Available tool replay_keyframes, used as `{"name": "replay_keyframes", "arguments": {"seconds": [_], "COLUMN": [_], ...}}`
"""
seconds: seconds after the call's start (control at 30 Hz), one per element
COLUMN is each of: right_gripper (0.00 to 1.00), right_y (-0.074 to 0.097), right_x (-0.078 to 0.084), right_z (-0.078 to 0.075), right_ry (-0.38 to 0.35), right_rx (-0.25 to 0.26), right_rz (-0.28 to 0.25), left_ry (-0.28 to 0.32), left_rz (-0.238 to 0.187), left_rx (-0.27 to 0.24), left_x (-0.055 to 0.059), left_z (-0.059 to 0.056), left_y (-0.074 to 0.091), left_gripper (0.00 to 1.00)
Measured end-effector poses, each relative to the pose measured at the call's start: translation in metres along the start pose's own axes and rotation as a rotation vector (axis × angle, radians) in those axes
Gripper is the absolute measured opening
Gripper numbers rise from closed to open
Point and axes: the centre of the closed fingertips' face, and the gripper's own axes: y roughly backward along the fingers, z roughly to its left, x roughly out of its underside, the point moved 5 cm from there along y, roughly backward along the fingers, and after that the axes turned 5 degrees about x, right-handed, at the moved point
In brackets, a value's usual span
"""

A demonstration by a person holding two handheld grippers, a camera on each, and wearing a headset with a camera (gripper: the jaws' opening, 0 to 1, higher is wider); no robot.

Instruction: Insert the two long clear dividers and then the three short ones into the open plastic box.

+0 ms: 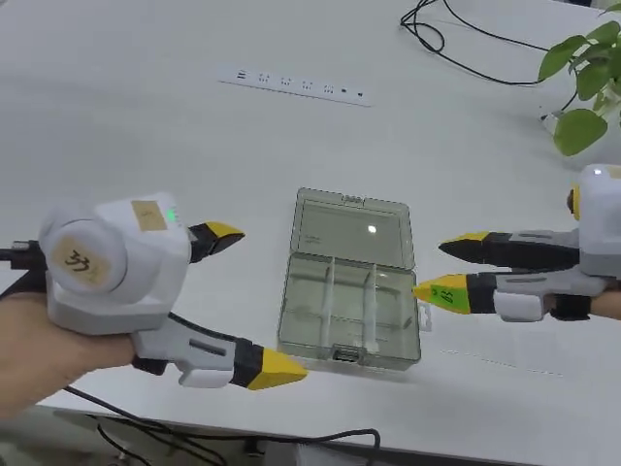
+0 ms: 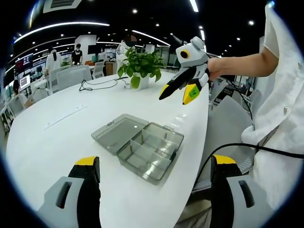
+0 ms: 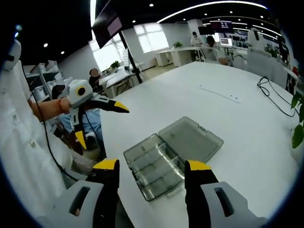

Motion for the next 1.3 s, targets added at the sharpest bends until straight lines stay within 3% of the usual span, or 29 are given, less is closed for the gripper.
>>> {"name": "replay_keyframes", "arguments": {"seconds": [0.07,0.2,0.3,0.47,0.67,1.0,1.1,1.17,1.3], "right_gripper": [0.59,0.60,0.61,0.61,0.59,0.53,0.50,0.48,0.47], "right_y": [0.001,0.006,0.008,0.010,0.006,-0.013,-0.020,-0.026,-0.032], "right_x": [0.004,0.015,0.021,0.043,0.058,0.087,0.094,0.108,0.112], "right_z": [0.001,0.000,-0.001,-0.014,-0.020,-0.040,-0.044,-0.053,-0.053], "right_ry": [0.009,0.115,0.153,0.262,0.353,0.563,0.575,0.591,0.650], "right_rx": [-0.002,-0.015,-0.023,-0.028,-0.049,-0.093,-0.105,-0.119,-0.136], "right_rz": [0.021,0.092,0.118,0.233,0.304,0.474,0.498,0.514,0.566], "left_ry": [-0.001,-0.004,-0.005,-0.004,-0.003,0.005,0.008,0.011,0.013], "left_rz": [-0.003,-0.002,-0.001,-0.006,0.001,-0.001,-0.001,-0.004,-0.005], "left_rx": [0.000,0.001,0.001,0.001,0.007,0.008,0.007,0.005,0.001], "left_x": [-0.001,0.000,0.000,-0.002,0.001,0.003,0.003,0.003,0.003], "left_z": [-0.001,-0.001,-0.002,-0.002,-0.003,-0.003,-0.002,-0.002,-0.001], "left_y": [0.001,0.002,0.002,0.001,-0.001,-0.001,-0.001,-0.001,0.000], "left_gripper": [0.99,0.99,0.99,0.99,0.99,0.99,0.99,0.99,0.99]}}
